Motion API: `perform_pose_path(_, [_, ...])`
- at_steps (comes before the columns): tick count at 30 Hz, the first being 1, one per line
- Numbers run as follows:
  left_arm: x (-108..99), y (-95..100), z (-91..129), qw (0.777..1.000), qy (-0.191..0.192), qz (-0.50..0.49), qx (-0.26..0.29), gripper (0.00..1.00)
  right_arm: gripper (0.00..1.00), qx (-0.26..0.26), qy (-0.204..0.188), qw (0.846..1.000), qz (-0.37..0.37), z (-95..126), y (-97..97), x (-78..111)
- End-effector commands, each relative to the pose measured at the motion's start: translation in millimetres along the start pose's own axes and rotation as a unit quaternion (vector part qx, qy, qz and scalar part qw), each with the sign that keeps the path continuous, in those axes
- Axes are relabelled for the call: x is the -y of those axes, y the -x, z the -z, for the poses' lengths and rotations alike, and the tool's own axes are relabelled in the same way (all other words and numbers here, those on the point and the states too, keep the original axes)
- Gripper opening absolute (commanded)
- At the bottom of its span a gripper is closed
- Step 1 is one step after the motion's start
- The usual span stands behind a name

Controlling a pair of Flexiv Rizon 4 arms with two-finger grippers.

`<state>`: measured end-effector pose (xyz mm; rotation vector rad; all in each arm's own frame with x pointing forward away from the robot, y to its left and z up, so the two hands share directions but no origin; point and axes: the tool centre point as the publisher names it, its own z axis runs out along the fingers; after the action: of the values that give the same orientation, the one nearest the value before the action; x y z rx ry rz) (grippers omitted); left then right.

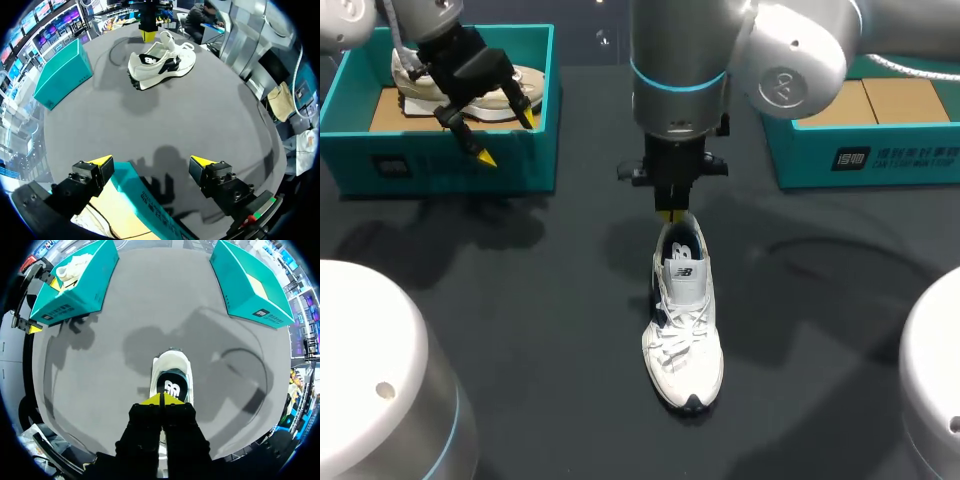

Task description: Take the shoe out of the shoebox, open the shoe tongue, remove and reinsert the insole, then place the shoe into the shoebox

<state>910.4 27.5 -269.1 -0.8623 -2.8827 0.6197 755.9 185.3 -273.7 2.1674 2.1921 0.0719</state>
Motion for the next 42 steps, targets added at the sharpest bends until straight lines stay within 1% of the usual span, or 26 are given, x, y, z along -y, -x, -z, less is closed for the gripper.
perform_pose_path(1, [2, 0.9, 2, 1.0, -0.001, -0.006, -0.012, 1.0, 0.0, 0.02, 0.011, 1.0, -0.007, -3, 1.3, 10.6])
perform_pose_path(4, [2, 0.9, 2, 1.0, -0.001, -0.006, -0.012, 1.0, 0.0, 0.038, 0.013, 0.999, -0.013, -5, 8.4, 16.4])
perform_pose_path(14, [2, 0.9, 2, 1.0, -0.001, -0.006, -0.012, 1.0, 0.0, 0.038, 0.013, 0.999, -0.013, -5, 8.4, 16.4])
perform_pose_path(15, [2, 0.9, 2, 1.0, -0.001, -0.006, -0.012, 1.0, 0.0, 0.041, 0.022, 0.999, 0.003, -9, 6.6, 13.3])
perform_pose_path(17, [2, 0.9, 2, 1.0, -0.001, -0.006, -0.012, 1.0, 0.0, 0.061, 0.02, 0.998, 0.004, -20, 4.6, 9.4])
perform_pose_path(20, [2, 0.9, 2, 1.0, -0.001, -0.006, -0.012, 1.0, 0.0, 0.074, 0.022, 0.997, 0.009, -35, 2.4, 6.3])
perform_pose_path(22, [2, 0.9, 2, 1.0, -0.001, -0.006, -0.012, 1.0, 0.0, 0.099, 0.033, 0.994, 0.009, -46, 1.2, 7.6])
perform_pose_path(23, [2, 0.9, 2, 1.0, -0.001, -0.006, -0.012, 1.0, 0.0, 0.121, 0.041, 0.992, -0.004, -51, 2.6, 8.2])
perform_pose_path(24, [2, 0.9, 2, 1.0, -0.001, -0.006, -0.012, 1.0, 0.0, 0.118, 0.05, 0.992, 0.0, -53, 4.3, 10.1])
perform_pose_path(34, [2, 0.9, 2, 1.0, -0.001, -0.006, -0.012, 1.0, 0.0, 0.118, 0.05, 0.992, 0.0, -53, 4.3, 10.1])
perform_pose_path(39, [2, 0.9, 2, 1.0, -0.001, -0.006, -0.012, 1.0, 0.0, 0.138, 0.045, 0.989, 0.002, -68, 8.5, 8.1])
perform_pose_path(42, [2, 0.9, 2, 1.0, -0.001, -0.006, -0.012, 1.0, 0.0, 0.145, 0.047, 0.988, -0.007, -73, 16.7, 10.7])
